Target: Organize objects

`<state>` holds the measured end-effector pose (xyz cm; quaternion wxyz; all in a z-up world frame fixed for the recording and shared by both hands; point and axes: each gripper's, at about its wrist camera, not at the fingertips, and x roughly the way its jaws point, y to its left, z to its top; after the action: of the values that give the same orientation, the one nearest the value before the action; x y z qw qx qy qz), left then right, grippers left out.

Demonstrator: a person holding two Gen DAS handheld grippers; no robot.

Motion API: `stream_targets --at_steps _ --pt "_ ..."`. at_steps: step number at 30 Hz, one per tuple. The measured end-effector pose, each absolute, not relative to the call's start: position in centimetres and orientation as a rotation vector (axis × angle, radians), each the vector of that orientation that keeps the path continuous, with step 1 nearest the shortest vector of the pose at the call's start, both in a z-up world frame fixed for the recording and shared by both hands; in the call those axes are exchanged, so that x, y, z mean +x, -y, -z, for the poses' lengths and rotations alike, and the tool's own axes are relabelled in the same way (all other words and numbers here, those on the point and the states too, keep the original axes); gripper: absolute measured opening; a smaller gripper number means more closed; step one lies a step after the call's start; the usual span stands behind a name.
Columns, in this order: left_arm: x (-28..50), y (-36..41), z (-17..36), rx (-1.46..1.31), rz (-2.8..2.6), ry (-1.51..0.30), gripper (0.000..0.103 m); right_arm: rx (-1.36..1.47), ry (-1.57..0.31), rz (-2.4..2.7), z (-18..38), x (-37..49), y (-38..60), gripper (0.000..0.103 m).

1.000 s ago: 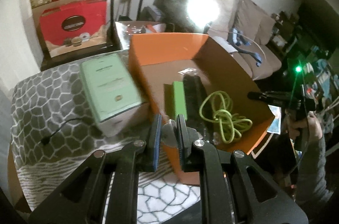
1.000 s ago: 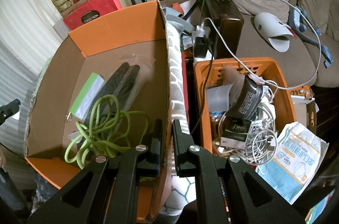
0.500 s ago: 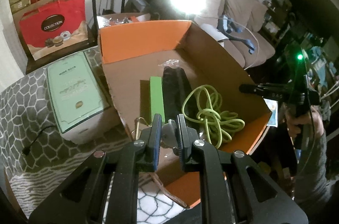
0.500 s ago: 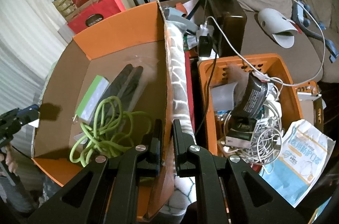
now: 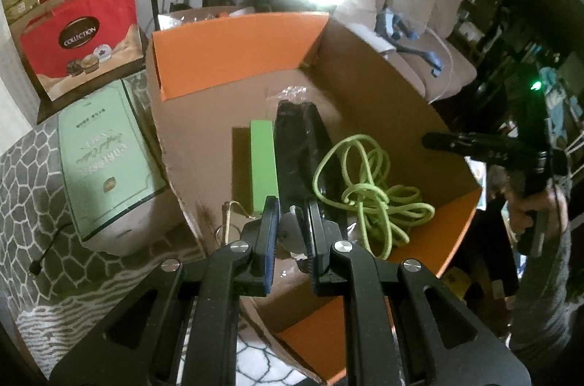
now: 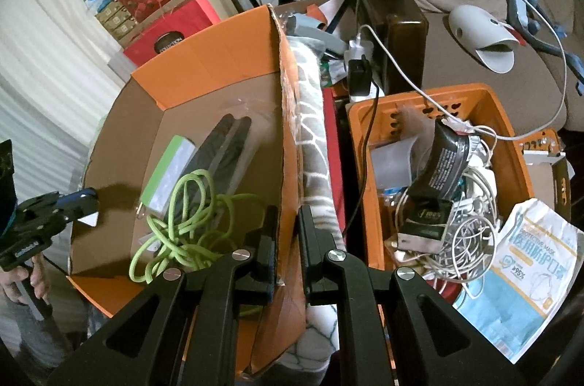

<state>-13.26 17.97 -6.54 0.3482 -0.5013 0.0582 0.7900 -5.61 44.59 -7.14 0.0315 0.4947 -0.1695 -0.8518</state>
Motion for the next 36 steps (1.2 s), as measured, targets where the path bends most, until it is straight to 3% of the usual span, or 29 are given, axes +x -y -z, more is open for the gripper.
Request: stream_targets --at_steps 11,17,21,25,28,33,36 --pt "-13.3 -20.3 8.3 -1.347 -2.063 -0.341 0.013 1.525 0.523 2.627 6.9 -5.7 -44.5 0.010" --pt "-13.2 -20.2 8.3 -1.347 -2.071 -0.341 0.015 1.525 0.522 2.627 6.9 -5.8 -44.4 0.010" --pt "-13.0 -19.8 7.9 -1.342 -2.062 -0.305 0.033 1.524 0.524 2.627 6.9 -5.7 -44.5 0.010" --pt "-13.0 -19.1 7.0 -1.326 -2.064 -0.264 0.035 1.524 0.525 2.627 6.9 -5.7 -44.5 0.010" --pt "-13.1 -18.1 6.1 -1.312 -2.079 -0.216 0.043 1.526 0.524 2.627 6.9 -5.8 -44.5 0.010" --pt "-13.7 -15.4 4.6 -1.289 -2.100 -0.132 0.047 1.524 0.524 2.627 6.9 -5.7 -44.5 0.010" --pt "-13.8 -14.1 3.9 -1.287 -2.170 -0.130 0.065 1.526 0.520 2.629 6.9 -5.7 -44.5 0.010"
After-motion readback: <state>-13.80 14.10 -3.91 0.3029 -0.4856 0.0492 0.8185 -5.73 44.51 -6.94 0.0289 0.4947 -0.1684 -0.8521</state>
